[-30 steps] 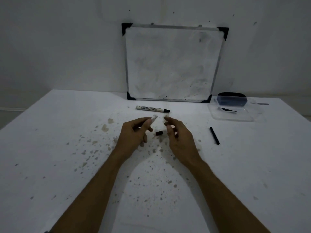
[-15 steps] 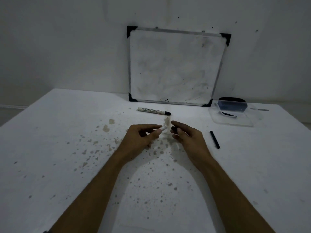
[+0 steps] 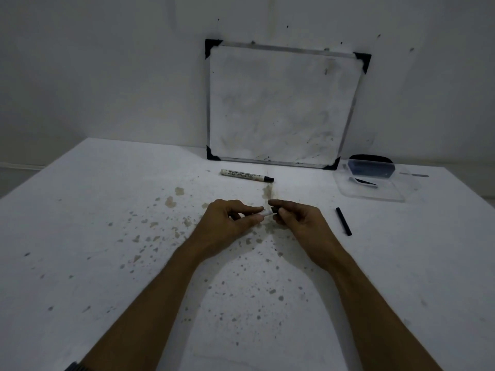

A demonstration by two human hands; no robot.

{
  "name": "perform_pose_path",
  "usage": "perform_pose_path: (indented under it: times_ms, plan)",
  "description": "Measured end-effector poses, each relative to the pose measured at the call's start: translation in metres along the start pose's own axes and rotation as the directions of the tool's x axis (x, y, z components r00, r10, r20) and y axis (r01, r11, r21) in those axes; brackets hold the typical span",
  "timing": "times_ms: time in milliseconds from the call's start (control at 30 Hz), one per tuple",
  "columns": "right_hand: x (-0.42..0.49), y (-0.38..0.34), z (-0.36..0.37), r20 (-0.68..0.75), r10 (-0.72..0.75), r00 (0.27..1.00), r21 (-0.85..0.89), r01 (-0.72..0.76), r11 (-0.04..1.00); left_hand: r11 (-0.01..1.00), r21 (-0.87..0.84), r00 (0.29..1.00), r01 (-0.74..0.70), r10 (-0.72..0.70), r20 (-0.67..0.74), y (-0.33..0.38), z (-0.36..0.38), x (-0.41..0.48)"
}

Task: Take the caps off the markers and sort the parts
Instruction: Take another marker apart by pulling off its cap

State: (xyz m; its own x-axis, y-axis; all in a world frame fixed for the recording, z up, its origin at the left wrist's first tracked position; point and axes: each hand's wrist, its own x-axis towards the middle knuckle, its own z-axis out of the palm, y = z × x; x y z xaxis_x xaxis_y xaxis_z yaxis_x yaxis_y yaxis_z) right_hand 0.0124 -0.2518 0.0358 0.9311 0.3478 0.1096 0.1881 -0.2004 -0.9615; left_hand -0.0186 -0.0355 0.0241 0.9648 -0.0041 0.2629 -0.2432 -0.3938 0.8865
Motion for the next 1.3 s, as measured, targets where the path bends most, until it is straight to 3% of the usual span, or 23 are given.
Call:
perform_pose_path:
  times_ms: [100, 233, 333, 667, 767, 933, 1067, 1200, 1300]
  plan:
    - [-0.001, -0.001, 0.002, -0.036, -0.049, 0.998, -0.038, 0.047, 0.998, 0.999, 0.041, 1.0, -0.017, 0.017, 0.002, 0.003, 0.001, -0.001]
    - [-0.001, -0.004, 0.005, -0.136, -0.027, 0.99, 0.123, 0.044, 0.991, 0.998, -0.054, 0.999, 0.026, -0.025, 0.028, 0.008, -0.001, -0.002]
    - [-0.003, -0.007, 0.009, -0.18, -0.046, 0.983, 0.135, 0.071, 0.988, 0.988, -0.142, 0.997, 0.065, -0.059, 0.043, 0.012, -0.002, -0.002]
    - [-0.002, -0.013, 0.017, -0.173, -0.025, 0.985, 0.193, 0.058, 0.979, 0.97, -0.201, 0.99, 0.139, -0.134, 0.04, 0.021, 0.009, -0.003]
    - [-0.001, -0.014, 0.019, -0.184, -0.056, 0.981, 0.128, 0.08, 0.988, 0.964, -0.205, 0.985, 0.171, -0.168, 0.029, 0.028, 0.021, 0.001]
    - [-0.007, -0.012, 0.019, -0.271, 0.041, 0.962, 0.106, -0.013, 0.994, 0.858, -0.469, 0.959, 0.209, -0.274, -0.073, 0.032, 0.023, 0.003]
    - [-0.012, -0.014, 0.024, -0.206, 0.052, 0.977, -0.004, -0.054, 0.999, 0.866, -0.453, 0.956, 0.21, -0.278, -0.089, 0.039, 0.026, 0.006]
    - [-0.014, -0.018, 0.024, -0.268, 0.018, 0.963, -0.047, -0.032, 0.998, 0.833, -0.504, 0.962, 0.227, -0.273, -0.018, 0.05, 0.034, 0.014]
    - [-0.013, -0.016, 0.015, -0.311, 0.034, 0.95, -0.121, -0.075, 0.99, 0.869, -0.438, 0.971, 0.231, -0.237, 0.042, 0.052, 0.04, 0.025]
